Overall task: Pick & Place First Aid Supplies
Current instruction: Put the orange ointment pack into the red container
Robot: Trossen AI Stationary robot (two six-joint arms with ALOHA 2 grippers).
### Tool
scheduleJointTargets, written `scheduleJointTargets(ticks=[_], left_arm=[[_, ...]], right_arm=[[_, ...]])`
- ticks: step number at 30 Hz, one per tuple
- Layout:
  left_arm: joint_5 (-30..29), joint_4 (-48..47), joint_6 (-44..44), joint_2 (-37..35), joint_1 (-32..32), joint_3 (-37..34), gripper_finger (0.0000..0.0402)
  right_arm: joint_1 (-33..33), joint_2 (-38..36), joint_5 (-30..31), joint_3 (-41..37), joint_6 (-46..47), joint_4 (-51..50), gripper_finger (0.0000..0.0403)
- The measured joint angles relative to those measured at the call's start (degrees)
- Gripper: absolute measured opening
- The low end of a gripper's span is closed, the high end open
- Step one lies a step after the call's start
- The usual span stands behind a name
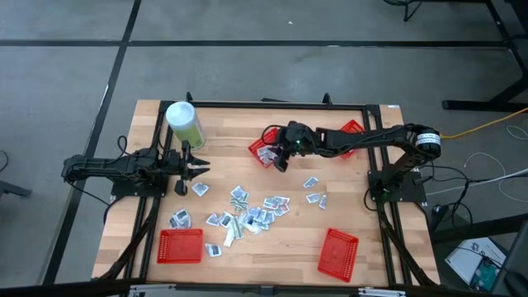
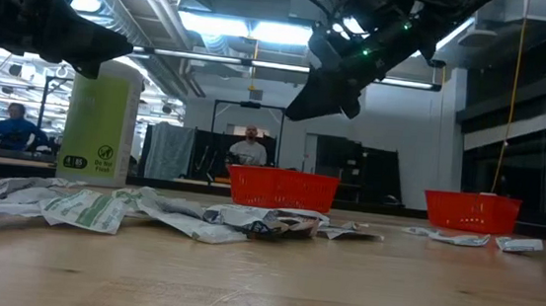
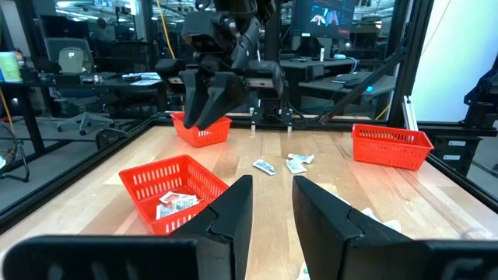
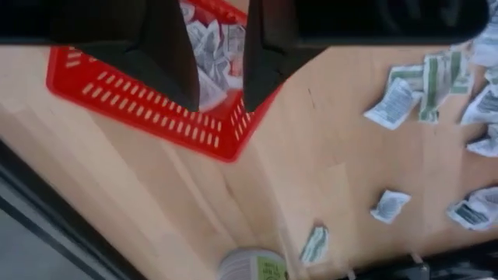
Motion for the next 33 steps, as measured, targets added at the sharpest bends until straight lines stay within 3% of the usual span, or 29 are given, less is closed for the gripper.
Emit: scheduleJointTargets(ticks=[7, 20, 33], left_arm=[[0.01, 0.01, 0.0, -0.01, 0.0, 0.0, 0.0088], [-0.01, 0.0, 0.0, 0.01, 0.0, 0.0, 0.0088], [0.0, 0.01, 0.0, 0.01, 0.0, 0.0, 0.0088]], right_arm=[[0.03, 0.02, -2.47, -3.61, 5.71, -0.14, 0.0121], [6.93, -0.35, -3.89, -4.99, 3.65, -2.28, 0.0121], [22.7, -10.32, 9.24, -5.01, 7.04, -14.24, 0.0121]])
